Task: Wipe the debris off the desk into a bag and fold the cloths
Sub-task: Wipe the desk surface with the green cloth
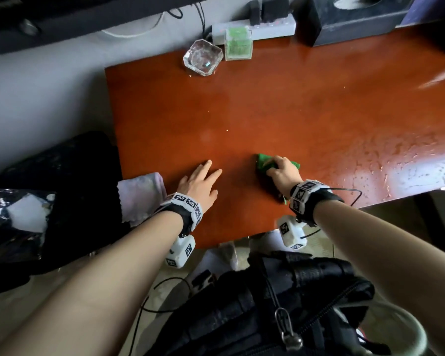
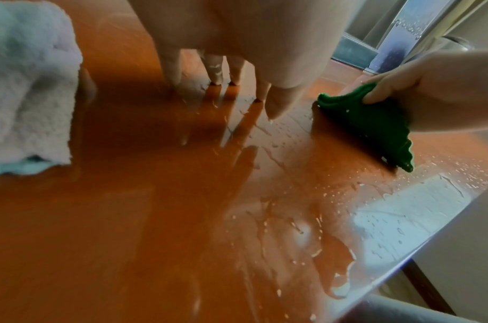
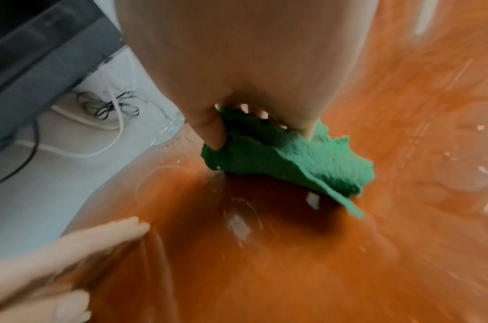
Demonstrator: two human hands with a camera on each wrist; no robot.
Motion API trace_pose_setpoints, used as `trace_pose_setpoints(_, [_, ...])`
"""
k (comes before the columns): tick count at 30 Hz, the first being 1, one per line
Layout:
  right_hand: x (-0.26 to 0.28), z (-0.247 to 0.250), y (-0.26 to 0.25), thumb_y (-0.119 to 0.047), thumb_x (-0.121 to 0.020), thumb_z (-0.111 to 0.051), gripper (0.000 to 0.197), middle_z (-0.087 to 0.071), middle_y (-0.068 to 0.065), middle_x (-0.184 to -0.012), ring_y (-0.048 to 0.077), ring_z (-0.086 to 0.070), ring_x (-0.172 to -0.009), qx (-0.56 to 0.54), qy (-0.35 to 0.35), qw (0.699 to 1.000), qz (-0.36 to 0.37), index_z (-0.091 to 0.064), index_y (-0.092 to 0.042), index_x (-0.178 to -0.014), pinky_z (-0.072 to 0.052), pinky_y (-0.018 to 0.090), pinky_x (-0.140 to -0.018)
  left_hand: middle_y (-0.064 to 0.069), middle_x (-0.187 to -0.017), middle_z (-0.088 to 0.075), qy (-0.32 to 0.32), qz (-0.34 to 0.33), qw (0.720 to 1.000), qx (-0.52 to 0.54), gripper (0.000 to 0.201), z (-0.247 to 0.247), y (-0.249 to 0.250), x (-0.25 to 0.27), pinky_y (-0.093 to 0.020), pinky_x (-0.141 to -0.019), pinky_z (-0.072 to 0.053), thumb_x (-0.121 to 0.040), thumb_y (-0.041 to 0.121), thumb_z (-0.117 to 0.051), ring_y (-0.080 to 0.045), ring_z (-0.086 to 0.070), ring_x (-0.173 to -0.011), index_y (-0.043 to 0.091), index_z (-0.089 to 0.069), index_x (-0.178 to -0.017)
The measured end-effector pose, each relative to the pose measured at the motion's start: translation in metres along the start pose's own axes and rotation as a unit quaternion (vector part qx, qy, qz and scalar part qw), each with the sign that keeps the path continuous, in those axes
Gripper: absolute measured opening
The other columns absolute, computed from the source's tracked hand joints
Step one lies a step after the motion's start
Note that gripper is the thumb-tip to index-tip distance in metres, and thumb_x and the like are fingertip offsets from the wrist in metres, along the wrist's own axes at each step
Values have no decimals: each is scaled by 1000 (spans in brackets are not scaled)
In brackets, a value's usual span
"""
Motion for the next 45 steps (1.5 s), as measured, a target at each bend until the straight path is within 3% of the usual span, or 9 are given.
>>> trace_pose_setpoints(3, [-12,26,-6,-10,-83,-56,15,-63,20,-98,36,-58,-95,-51,42,997,-49,-60,-5,-96,-41,34,-71,1,-165,-8,17,24,999,12,55,17,-10,-4,-47,-116,-28,-99,36,-48,-21,-15,-151,33,-31,-151])
trace_pose_setpoints(7, [-42,74,-24,-13,-81,-55,20,-65,21,-101,39,-61,-96,-101,116,985,-80,-59,-2,-97,-51,46,-84,-3,-165,-10,40,106,992,50,57,44,-37,-20,-47,-112,-33,-99,35,-49,-25,-19,-149,25,-30,-152])
trace_pose_setpoints(12, [-92,97,-71,-13,-87,-49,27,-62,19,-116,36,-58,-106,-66,136,987,-54,-56,-4,-111,-45,34,-86,-3,-166,-3,46,153,986,54,65,60,-64,-43,-46,-113,-32,-98,34,-51,-25,-16,-150,22,-22,-155])
trace_pose_setpoints(19, [-127,28,-128,-13,-91,-43,25,-61,28,-103,44,-58,-94,40,57,997,34,-43,-4,-115,-44,43,-78,3,-166,11,39,178,980,75,74,48,-76,-56,-53,-121,-11,-98,35,-50,-22,1,-153,25,-8,-158])
trace_pose_setpoints(23, [-134,-8,-165,-10,-91,-42,25,-61,29,-91,45,-58,-85,98,2,986,136,-41,-5,-115,-38,40,-65,4,-166,9,64,183,977,92,72,44,-78,-55,-53,-122,-11,-99,36,-47,-21,2,-153,26,-8,-158])
trace_pose_setpoints(27, [-142,-33,-194,-14,-92,-44,28,-59,30,-92,43,-58,-84,138,-52,969,200,-40,-5,-118,-35,37,-63,8,-166,4,74,202,969,122,68,44,-80,-58,-52,-121,-14,-99,36,-46,-19,0,-153,28,-13,-157])
trace_pose_setpoints(31, [-153,-42,-214,-9,-92,-38,25,-59,30,-93,42,-56,-85,111,-25,974,194,-38,-3,-116,-33,38,-64,8,-166,1,75,212,964,138,66,46,-80,-59,-51,-121,-15,-99,37,-46,-18,-2,-153,29,-15,-157])
trace_pose_setpoints(37, [-167,-50,-231,-8,-93,-30,26,-55,22,-90,32,-46,-70,24,18,990,136,-36,-8,-118,-30,36,-65,7,-166,0,77,198,968,135,66,45,-82,-57,-50,-121,-17,-98,36,-47,-19,-4,-153,29,-18,-156])
trace_pose_setpoints(45, [-183,-58,-254,-5,-89,-29,27,-58,20,-95,30,-48,-72,24,32,988,150,-37,-8,-115,-30,36,-64,7,-166,2,84,192,967,146,66,42,-82,-56,-51,-121,-14,-97,38,-48,-18,-2,-153,29,-18,-156])
Point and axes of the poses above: each hand's wrist, its own x-axis away from the middle knuckle, its own z-axis out of the back of the hand, y = z × x, the point moved 9 cm from there along -x, towards the middle knuckle
